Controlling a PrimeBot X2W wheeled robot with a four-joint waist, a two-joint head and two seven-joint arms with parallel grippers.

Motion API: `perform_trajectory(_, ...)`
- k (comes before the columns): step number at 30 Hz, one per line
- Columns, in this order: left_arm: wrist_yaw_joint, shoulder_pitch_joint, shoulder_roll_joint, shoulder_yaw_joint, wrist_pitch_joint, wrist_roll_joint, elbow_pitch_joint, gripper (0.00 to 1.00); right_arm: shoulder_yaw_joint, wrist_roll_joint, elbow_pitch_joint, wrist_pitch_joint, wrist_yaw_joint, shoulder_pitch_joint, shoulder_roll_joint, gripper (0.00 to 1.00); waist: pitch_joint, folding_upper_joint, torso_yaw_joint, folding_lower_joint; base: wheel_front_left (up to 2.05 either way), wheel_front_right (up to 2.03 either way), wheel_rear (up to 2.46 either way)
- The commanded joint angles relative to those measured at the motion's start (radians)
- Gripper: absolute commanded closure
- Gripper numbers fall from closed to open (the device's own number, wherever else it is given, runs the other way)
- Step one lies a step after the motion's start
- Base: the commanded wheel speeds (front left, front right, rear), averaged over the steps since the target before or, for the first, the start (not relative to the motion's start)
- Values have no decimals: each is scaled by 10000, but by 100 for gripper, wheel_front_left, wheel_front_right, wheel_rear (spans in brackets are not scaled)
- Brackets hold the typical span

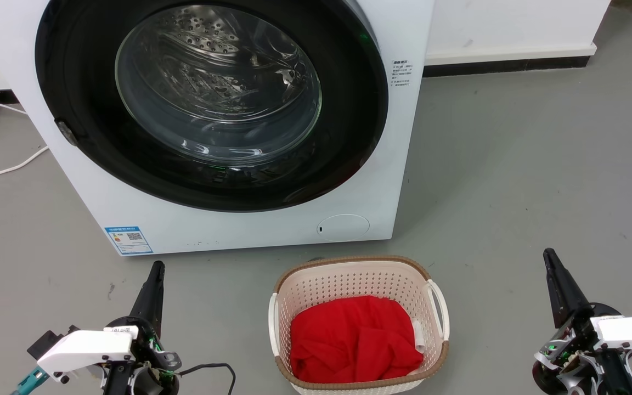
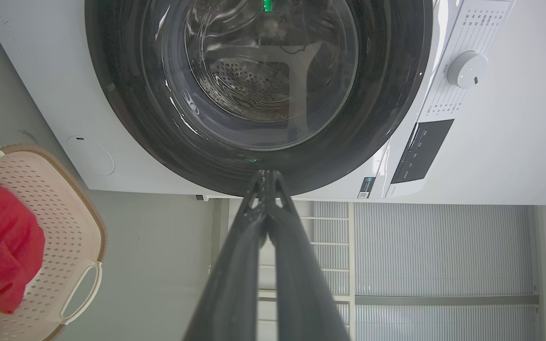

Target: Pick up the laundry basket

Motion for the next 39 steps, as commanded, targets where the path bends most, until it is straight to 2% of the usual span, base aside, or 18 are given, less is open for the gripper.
perform_trajectory(1,-27,-86,-9,20,23,-17,3,100,-3,43,-32,14,-3,-101,-12,100,0,-1,0,0,0,0,0)
perform_trajectory(23,-27,-85,-10,16,22,-17,3,100,-4,43,-33,14,-3,-101,-12,100,0,-1,0,0,0,0,0)
perform_trajectory(24,0,-1,0,2,-1,0,-1,0,4,-1,0,-1,0,0,0,0,0,-1,0,0,0,0,0)
perform_trajectory(32,2,196,-20,-55,-294,265,-15,0,53,-292,155,-289,0,200,11,0,6,-1,-1,0,0,0,0)
perform_trajectory(39,76,232,-17,2,-637,1529,-305,0,47,-1780,-171,-634,0,265,9,0,17,-1,-10,0,0,0,0)
